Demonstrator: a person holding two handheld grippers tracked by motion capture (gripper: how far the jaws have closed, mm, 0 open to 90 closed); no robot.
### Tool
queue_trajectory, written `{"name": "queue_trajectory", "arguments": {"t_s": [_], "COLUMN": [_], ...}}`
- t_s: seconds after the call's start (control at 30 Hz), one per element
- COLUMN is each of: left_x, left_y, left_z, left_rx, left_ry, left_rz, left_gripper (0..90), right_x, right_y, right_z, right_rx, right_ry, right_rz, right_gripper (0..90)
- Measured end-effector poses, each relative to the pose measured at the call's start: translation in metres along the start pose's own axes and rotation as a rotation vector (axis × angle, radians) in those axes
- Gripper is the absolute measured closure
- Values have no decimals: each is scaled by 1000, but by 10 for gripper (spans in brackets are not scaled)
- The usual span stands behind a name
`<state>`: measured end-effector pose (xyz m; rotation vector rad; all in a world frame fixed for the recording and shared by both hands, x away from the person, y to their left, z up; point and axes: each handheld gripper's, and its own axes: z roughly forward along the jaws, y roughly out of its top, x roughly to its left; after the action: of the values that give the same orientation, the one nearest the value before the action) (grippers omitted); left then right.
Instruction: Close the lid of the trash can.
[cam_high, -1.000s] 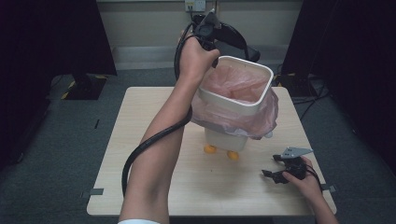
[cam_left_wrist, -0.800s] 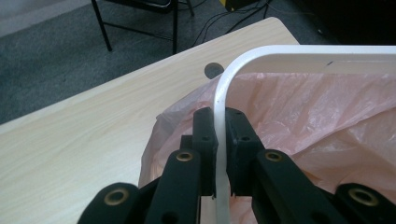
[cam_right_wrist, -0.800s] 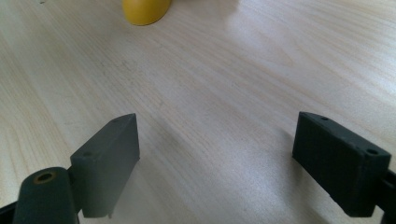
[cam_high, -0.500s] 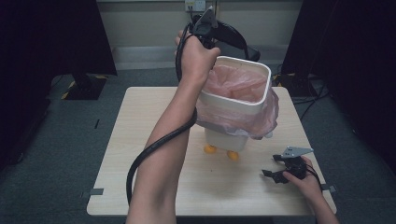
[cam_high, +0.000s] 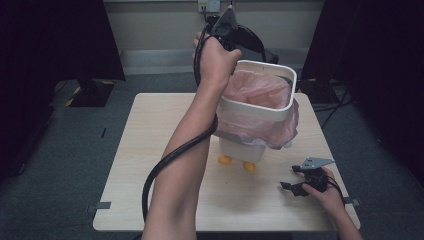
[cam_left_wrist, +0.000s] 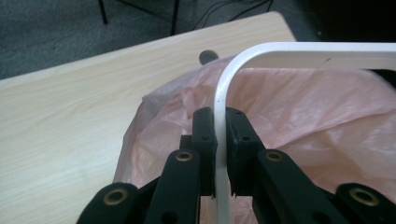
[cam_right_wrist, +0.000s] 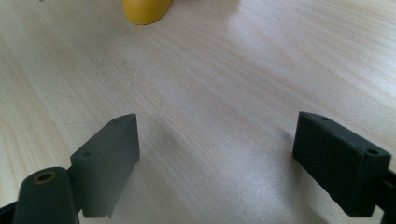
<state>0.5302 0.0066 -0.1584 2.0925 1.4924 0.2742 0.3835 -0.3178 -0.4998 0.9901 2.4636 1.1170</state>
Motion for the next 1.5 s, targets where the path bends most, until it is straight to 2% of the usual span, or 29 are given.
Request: {"name": "queue_trajectory", "arguments": {"t_s": [0.1,0.2,0.37,0.43,0.67,0.73,0.8,0.87,0.9,0.93,0.97,1.0,1.07,1.1,1.13,1.17,1.27,1.33,1.4,1.5], "left_x": [0,-1,0,0,-1,0,2,3,4,5,6,7,10,12,15,17,23,27,30,37], "left_y": [-1,-2,-2,-2,-2,-3,-4,-5,-6,-7,-8,-9,-12,-13,-15,-16,-20,-24,-29,-34], "left_z": [1,0,-3,-3,-3,-3,-5,-7,-9,-11,-13,-15,-18,-20,-23,-25,-31,-34,-36,-38], "left_rx": [-2,-4,-13,-13,-12,-29,-66,-110,-121,-120,-132,-136,-175,-179,-175,-191,-216,-218,-218,-209], "left_ry": [14,29,28,41,39,29,23,6,9,17,10,18,36,38,42,29,7,-13,-28,-47], "left_rz": [14,8,19,29,63,66,83,112,120,157,180,202,262,271,278,285,266,258,279,263], "left_gripper": [841,837,835,836,835,828,690,508,469,440,374,345,279,236,231,222,184,173,163,160], "right_x": [1,1,1,1,2,2,2,2,2,2,2,2,2,2,3,3,3,3,3,3], "right_y": [0,0,0,0,0,0,0,0,0,0,0,0,0,0,0,0,0,0,0,0], "right_z": [0,0,0,1,1,1,1,1,1,1,1,1,1,1,1,1,1,1,1,1], "right_rx": [2,1,3,3,6,6,7,8,7,6,6,5,6,7,8,10,10,9,9,10], "right_ry": [-6,-5,-3,-5,-12,-13,-15,-17,-16,-14,-11,-11,-13,-16,-18,-20,-20,-20,-20,-20], "right_rz": [-9,-9,-6,-11,-16,-18,-20,-22,-22,-18,-15,-14,-18,-22,-23,-26,-26,-26,-26,-27], "right_gripper": [142,142,142,141,142,142,142,141,141,141,142,142,142,142,141,141,141,141,141,141]}}
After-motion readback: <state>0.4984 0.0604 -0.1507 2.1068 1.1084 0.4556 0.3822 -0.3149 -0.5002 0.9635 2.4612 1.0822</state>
